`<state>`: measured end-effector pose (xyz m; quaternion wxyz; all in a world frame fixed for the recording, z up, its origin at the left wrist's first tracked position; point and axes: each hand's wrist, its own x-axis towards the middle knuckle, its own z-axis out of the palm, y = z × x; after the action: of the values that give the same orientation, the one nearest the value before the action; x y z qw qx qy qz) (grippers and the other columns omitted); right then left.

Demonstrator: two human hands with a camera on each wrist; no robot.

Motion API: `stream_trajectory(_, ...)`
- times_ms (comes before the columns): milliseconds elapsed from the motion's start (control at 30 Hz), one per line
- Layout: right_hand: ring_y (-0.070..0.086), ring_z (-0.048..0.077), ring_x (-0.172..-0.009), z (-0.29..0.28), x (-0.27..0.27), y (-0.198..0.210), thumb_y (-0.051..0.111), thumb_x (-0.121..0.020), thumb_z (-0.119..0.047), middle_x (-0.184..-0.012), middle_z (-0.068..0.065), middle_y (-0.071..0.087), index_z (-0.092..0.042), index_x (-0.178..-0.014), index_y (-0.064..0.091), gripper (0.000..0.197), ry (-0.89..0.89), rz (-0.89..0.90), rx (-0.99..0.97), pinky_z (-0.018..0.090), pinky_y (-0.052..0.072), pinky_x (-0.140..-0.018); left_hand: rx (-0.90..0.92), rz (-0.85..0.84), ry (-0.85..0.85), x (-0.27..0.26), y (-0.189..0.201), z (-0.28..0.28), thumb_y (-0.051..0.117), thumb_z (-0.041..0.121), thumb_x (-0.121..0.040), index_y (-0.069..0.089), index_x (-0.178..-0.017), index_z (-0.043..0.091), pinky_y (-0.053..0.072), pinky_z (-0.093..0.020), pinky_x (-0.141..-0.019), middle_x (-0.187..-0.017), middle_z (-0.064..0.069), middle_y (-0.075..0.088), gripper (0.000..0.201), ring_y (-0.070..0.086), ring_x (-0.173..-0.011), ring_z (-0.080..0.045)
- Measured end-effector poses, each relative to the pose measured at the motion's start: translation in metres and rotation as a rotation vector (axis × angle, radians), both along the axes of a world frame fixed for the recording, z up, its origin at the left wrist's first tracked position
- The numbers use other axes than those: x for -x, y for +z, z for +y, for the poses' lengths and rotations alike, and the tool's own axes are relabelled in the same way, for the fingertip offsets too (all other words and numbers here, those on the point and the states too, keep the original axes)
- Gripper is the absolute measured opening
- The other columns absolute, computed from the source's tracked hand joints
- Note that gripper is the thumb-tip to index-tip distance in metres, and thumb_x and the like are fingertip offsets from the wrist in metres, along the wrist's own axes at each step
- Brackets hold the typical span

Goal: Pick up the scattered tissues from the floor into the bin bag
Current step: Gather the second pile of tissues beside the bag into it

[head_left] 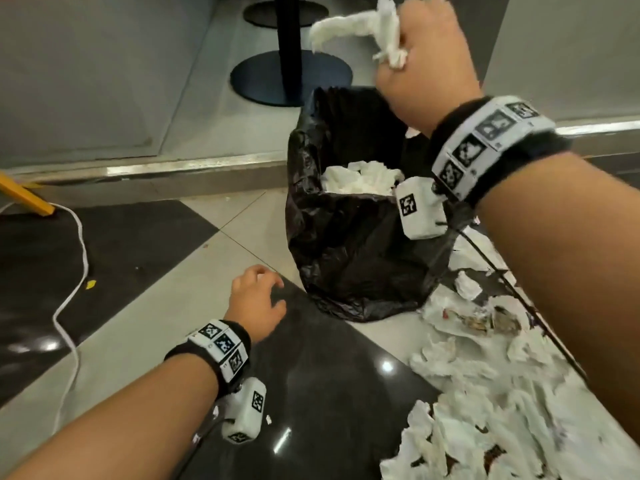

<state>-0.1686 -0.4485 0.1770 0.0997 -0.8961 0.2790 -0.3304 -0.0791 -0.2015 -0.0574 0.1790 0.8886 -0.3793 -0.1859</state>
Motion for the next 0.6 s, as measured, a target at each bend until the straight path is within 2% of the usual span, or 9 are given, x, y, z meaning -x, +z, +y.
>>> stream_trajectory(67, 0.048, 0.038, -0.114, -0.017, -0.009, -0.016, 0.059, -0.077, -0.032, -0.132, 0.014, 0.040, -0.017, -0.125, 0.047, 0.051, -0.093, 0.489, -0.121, 0.041, 0.044, -0.093, 0.012, 0.016, -0.054, 0.013, -0.005, -0.010, 0.059, 0.024, -0.081, 0.055, -0.107, 0.023, 0.032, -0.036, -0.104, -0.131, -0.005, 0.040, 0.027, 0.033, -0.121, -0.031)
stream_trajectory(100, 0.046, 0.040, -0.119, -0.022, -0.007, -0.023, 0.062, -0.077, -0.037, -0.139, 0.013, 0.034, -0.022, -0.134, 0.042, 0.062, -0.138, 0.637, -0.150, 0.046, 0.044, -0.096, 0.005, 0.015, -0.097, 0.020, -0.007, -0.015, 0.059, 0.025, -0.081, 0.055, -0.107, 0.023, 0.032, -0.036, -0.103, -0.131, -0.005, 0.039, 0.026, 0.033, -0.121, -0.031)
stream_trajectory(133, 0.046, 0.040, -0.121, -0.024, 0.000, -0.027, 0.062, -0.078, -0.039, -0.142, 0.011, 0.033, -0.024, -0.137, 0.039, 0.065, -0.154, 0.658, -0.150, 0.047, 0.044, -0.098, -0.006, 0.005, -0.162, 0.029, -0.009, -0.019, 0.059, 0.026, -0.081, 0.055, -0.107, 0.023, 0.032, -0.037, -0.103, -0.133, -0.004, 0.039, 0.027, 0.033, -0.121, -0.030)
stream_trajectory(200, 0.048, 0.034, -0.121, -0.021, 0.021, -0.026, 0.057, -0.082, -0.035, -0.140, 0.008, 0.038, -0.023, -0.135, 0.044, 0.056, -0.114, 0.512, -0.085, 0.043, 0.045, -0.099, -0.037, -0.019, -0.357, 0.051, -0.012, -0.029, 0.058, 0.029, -0.082, 0.054, -0.112, 0.023, 0.032, -0.038, -0.104, -0.136, -0.003, 0.037, 0.031, 0.032, -0.124, -0.029)
stream_trajectory(267, 0.050, 0.029, -0.118, -0.009, 0.053, -0.025, 0.055, -0.083, -0.031, -0.136, 0.006, 0.044, -0.024, -0.127, 0.052, 0.045, -0.044, 0.421, -0.050, 0.041, 0.045, -0.099, -0.081, -0.037, -0.592, 0.080, -0.018, -0.036, 0.054, 0.033, -0.084, 0.053, -0.116, 0.025, 0.036, -0.041, -0.104, -0.137, -0.002, 0.036, 0.032, 0.033, -0.122, -0.029)
stream_trajectory(333, 0.054, 0.024, -0.107, 0.008, 0.090, -0.037, 0.055, -0.082, -0.029, -0.128, 0.004, 0.049, -0.025, -0.117, 0.058, 0.034, 0.044, 0.449, -0.055, 0.039, 0.047, -0.093, -0.151, -0.045, -0.875, 0.115, -0.029, -0.040, 0.053, 0.039, -0.085, 0.049, -0.121, 0.029, 0.039, -0.047, -0.100, -0.141, -0.004, 0.033, 0.038, 0.035, -0.120, -0.031)
stream_trajectory(433, 0.057, 0.024, -0.098, 0.033, 0.147, -0.072, 0.055, -0.084, -0.028, -0.119, 0.001, 0.053, -0.026, -0.109, 0.061, 0.026, 0.172, 0.664, -0.071, 0.037, 0.050, -0.083, -0.250, -0.029, -1.329, 0.174, -0.050, -0.037, 0.057, 0.047, -0.083, 0.032, -0.136, 0.040, 0.038, -0.053, -0.099, -0.153, -0.010, 0.016, 0.059, 0.031, -0.125, -0.037)
stream_trajectory(500, 0.057, 0.023, -0.100, 0.048, 0.184, -0.098, 0.053, -0.086, -0.028, -0.123, -0.002, 0.051, -0.027, -0.109, 0.061, 0.024, 0.224, 0.870, -0.117, 0.032, 0.047, -0.076, -0.280, -0.089, -1.584, 0.205, -0.059, -0.032, 0.058, 0.046, -0.084, 0.017, -0.141, 0.047, 0.034, -0.057, -0.099, -0.157, -0.008, -0.002, 0.071, 0.022, -0.132, -0.040)
stream_trajectory(600, 0.054, 0.018, -0.108, 0.061, 0.234, -0.125, 0.047, -0.090, -0.031, -0.130, -0.009, 0.045, -0.030, -0.117, 0.056, 0.028, 0.285, 1.141, -0.189, 0.026, 0.039, -0.074, -0.318, -0.187, -1.692, 0.224, -0.075, -0.029, 0.050, 0.031, -0.092, 0.012, -0.143, 0.047, 0.027, -0.058, -0.104, -0.158, -0.002, -0.014, 0.065, 0.010, -0.138, -0.044)
